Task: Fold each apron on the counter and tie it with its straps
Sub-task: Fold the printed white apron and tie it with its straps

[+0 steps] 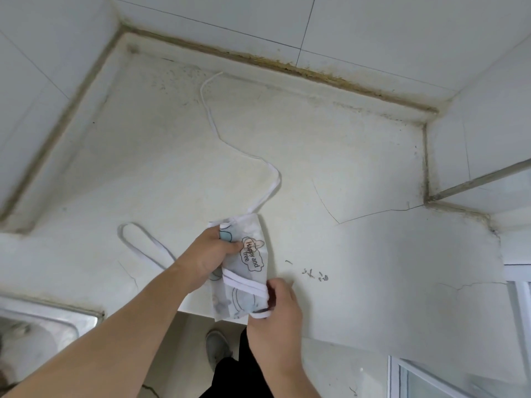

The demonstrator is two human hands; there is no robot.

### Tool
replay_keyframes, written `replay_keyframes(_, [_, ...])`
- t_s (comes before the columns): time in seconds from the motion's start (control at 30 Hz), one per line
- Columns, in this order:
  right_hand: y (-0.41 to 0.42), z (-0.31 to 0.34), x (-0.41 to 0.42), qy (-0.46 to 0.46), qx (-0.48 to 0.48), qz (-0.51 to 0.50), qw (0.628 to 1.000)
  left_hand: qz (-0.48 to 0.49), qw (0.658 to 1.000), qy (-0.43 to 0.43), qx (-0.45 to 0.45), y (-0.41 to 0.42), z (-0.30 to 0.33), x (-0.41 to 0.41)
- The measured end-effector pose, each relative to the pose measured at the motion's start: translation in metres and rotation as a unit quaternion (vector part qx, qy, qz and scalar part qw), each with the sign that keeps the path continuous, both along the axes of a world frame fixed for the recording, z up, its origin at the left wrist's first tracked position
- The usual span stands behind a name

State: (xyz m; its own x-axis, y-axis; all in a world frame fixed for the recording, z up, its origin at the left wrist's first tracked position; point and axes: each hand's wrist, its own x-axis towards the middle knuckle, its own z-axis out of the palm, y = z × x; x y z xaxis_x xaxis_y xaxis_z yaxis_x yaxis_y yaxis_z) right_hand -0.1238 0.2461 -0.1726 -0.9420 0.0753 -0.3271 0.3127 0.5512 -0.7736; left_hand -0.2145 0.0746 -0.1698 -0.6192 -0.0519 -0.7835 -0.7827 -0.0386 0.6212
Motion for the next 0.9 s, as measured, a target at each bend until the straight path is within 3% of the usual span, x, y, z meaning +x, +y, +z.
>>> replay_keyframes(0.17, [0.005, -0.006, 0.000, 0.006, 0.074, 0.086, 0.994, 0.074, 0.994, -0.006, 0.078, -0.006, -0.002, 0.001])
replay_keyframes(0.37, [0.005, -0.008, -0.002, 0.032, 0.216, 0.208, 0.953, 0.123, 0.991, 0.015, 0.039, -0.008, 0.001, 0.002])
replay_keyframes(0.43, [0.002, -0.008, -0.006, 0.036, 0.275, 0.221, 0.935, 0.130, 0.991, 0.037, -0.007, -0.010, 0.002, 0.005])
replay_keyframes(0.5, [-0.001, -0.008, -0.009, 0.030, 0.300, 0.218, 0.928, 0.056, 0.988, 0.082, -0.118, -0.013, 0.002, 0.008])
replay_keyframes(0.57, [-0.003, -0.009, -0.009, 0.016, 0.298, 0.216, 0.929, -0.033, 0.956, 0.125, -0.262, -0.012, 0.003, 0.015])
replay_keyframes(0.63, [0.002, -0.010, -0.007, 0.006, 0.282, 0.228, 0.932, -0.062, 0.914, 0.184, -0.356, -0.009, 0.002, 0.023])
replay_keyframes(0.7, [0.011, -0.008, -0.003, 0.011, 0.258, 0.247, 0.934, -0.064, 0.893, 0.223, -0.387, -0.005, -0.002, 0.029])
replay_keyframes(0.8, [0.028, 0.002, 0.003, 0.081, 0.207, 0.246, 0.943, -0.048, 0.886, 0.235, -0.397, 0.001, -0.009, 0.039])
replay_keyframes(0.9, [0.041, 0.010, 0.015, 0.141, 0.199, 0.266, 0.933, -0.102, 0.794, 0.310, -0.514, 0.003, -0.015, 0.046])
